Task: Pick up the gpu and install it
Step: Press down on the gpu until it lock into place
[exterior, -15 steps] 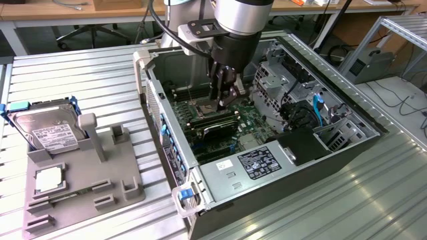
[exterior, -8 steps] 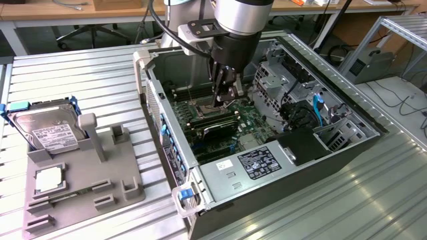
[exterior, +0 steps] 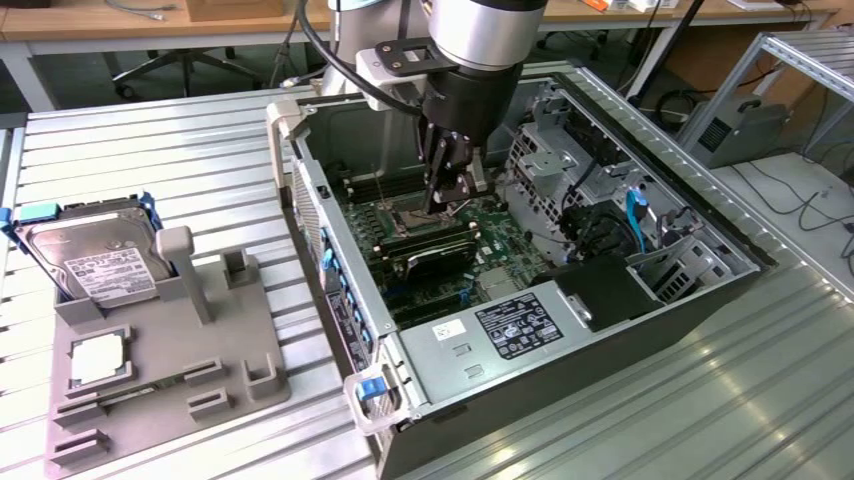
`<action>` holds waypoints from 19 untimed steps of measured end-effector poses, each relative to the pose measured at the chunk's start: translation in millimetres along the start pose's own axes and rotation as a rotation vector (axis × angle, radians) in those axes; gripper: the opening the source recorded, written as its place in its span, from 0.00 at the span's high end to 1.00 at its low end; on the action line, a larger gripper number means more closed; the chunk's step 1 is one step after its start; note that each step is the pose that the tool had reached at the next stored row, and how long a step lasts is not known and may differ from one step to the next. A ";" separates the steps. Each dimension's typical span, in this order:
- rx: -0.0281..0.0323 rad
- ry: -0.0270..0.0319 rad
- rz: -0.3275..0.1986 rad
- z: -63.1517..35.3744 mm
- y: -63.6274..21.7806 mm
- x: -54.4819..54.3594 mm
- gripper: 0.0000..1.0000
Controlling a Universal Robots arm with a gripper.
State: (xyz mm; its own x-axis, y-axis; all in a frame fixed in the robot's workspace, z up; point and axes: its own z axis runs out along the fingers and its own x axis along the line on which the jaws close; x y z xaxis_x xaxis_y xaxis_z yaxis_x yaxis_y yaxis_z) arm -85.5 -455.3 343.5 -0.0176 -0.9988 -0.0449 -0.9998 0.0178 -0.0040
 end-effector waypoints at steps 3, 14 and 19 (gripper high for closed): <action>0.0000 0.0000 0.000 0.0 0.0 0.0 0.89; -0.0001 0.0001 0.000 5.9 0.0 0.3 0.89; 0.0000 0.0000 0.000 17.7 0.1 0.8 0.89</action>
State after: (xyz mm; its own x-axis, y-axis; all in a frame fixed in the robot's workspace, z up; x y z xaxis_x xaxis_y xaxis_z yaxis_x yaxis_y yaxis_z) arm -85.5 -455.3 325.9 -0.0175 -0.9988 -0.0449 -0.9998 0.0177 -0.0039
